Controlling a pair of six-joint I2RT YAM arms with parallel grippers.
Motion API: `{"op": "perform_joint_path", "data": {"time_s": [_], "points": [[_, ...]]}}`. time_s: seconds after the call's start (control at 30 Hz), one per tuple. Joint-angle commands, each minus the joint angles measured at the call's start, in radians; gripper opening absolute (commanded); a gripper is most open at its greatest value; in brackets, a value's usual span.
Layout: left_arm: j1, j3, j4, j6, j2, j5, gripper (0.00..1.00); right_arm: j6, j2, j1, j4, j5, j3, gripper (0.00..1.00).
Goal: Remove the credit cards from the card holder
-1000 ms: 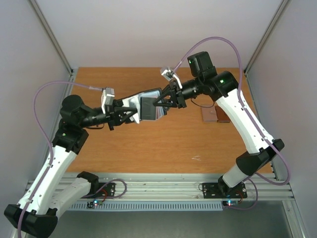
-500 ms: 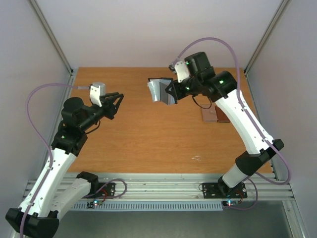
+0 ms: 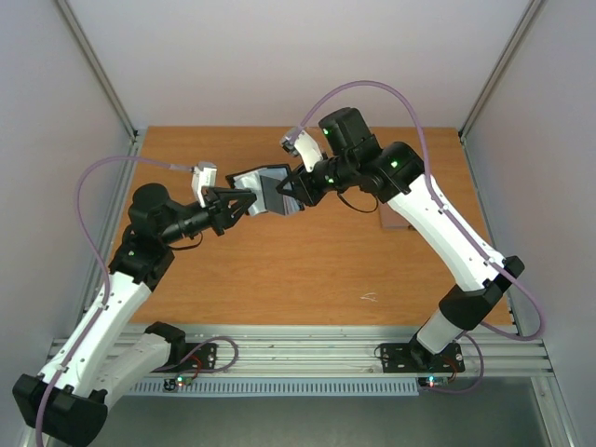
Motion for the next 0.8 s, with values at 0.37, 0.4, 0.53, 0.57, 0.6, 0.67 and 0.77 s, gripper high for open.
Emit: {"op": "perform_joint_path", "data": {"time_s": [0.37, 0.4, 0.53, 0.57, 0.6, 0.67, 0.77], "points": [[0.004, 0.004, 0.087, 0.007, -0.010, 0.117, 0.25, -0.132, -0.063, 0.002, 0.119, -0.480, -0.034, 0.01], [0.004, 0.002, 0.110, 0.008, -0.010, 0.132, 0.23, -0.137, -0.061, 0.002, 0.118, -0.497, -0.034, 0.01], [0.000, 0.007, 0.215, -0.003, 0.001, 0.264, 0.05, -0.110, -0.040, 0.002, 0.141, -0.486, -0.029, 0.01], [-0.002, 0.011, 0.222, -0.001, 0.002, 0.276, 0.01, -0.106, -0.034, 0.002, 0.146, -0.484, -0.029, 0.01], [-0.002, 0.015, 0.224, 0.007, 0.002, 0.287, 0.00, -0.102, -0.032, 0.002, 0.152, -0.479, -0.031, 0.01], [-0.002, 0.018, 0.236, 0.015, -0.003, 0.313, 0.00, -0.096, -0.035, -0.002, 0.169, -0.469, -0.045, 0.01], [-0.001, 0.011, 0.247, 0.012, -0.017, 0.303, 0.00, -0.085, -0.057, -0.021, 0.198, -0.470, -0.084, 0.11]]}}
